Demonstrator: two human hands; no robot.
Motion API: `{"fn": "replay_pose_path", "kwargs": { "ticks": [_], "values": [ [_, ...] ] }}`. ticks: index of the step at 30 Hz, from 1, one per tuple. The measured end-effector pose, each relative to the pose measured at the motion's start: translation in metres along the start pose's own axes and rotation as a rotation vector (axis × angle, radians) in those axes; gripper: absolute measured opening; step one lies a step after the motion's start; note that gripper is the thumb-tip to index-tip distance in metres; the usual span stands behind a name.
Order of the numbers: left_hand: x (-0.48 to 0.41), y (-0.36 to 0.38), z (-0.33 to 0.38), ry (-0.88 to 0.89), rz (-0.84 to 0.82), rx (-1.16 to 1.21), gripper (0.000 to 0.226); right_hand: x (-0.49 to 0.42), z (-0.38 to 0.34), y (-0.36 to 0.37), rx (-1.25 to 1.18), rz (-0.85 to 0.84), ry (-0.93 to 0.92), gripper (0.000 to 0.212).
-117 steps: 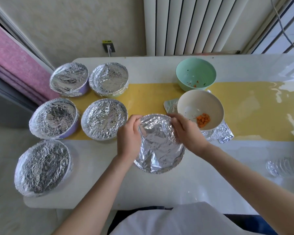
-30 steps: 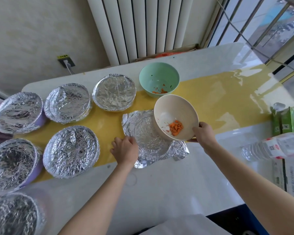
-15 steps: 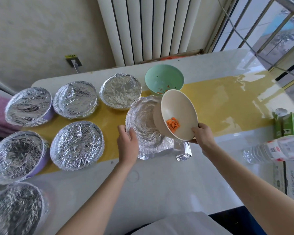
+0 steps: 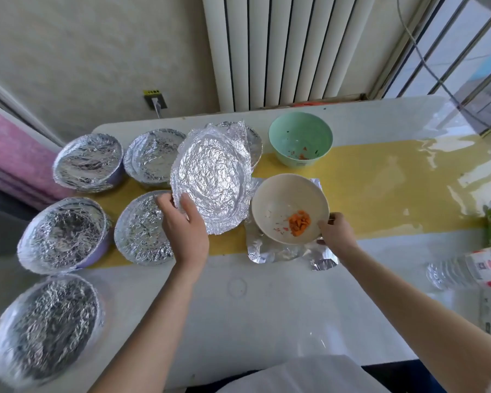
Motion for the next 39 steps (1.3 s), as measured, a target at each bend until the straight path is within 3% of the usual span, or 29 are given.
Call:
{"fn": "replay_pose_path", "kwargs": {
  "ticks": [4, 9, 16, 25, 31, 39],
  "values": [
    [-0.008, -0.004, 0.014, 0.039, 0.026, 0.025, 0.017, 0.005, -0.044, -0.006, 0.377, 0.138, -0.321, 0.044],
    [-0.019, -0.002, 0.017, 0.045, 0.041, 0.037, 0.017, -0.005, -0.105, 0.014, 0.573, 0.094, -0.572, 0.042],
    [-0.03, 0.007, 0.009, -0.012, 0.03, 0.054, 0.015, -0.054, -0.139, 0.045, 0.811, 0.047, -0.556, 0.049],
    [-0.039, 0.021, 0.008, -0.034, -0.052, 0.067, 0.014, -0.088, -0.148, 0.047, 1.015, 0.09, -0.519, 0.044],
    [-0.036, 0.016, 0.001, -0.071, -0.084, 0.067, 0.008, -0.09, -0.156, 0.041, 1.014, 0.137, -0.584, 0.022],
    [-0.029, -0.012, -0.001, -0.102, -0.09, 0.08, 0.011, -0.052, -0.167, 0.028, 0.847, 0.228, -0.741, 0.025]
  ]
}}
Point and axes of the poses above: each hand's wrist, its own x-axis away from the middle knuckle, its own y-axis out of the palm, z = x × y, the point moved 7 cm from there along -x, towards the middle knuckle
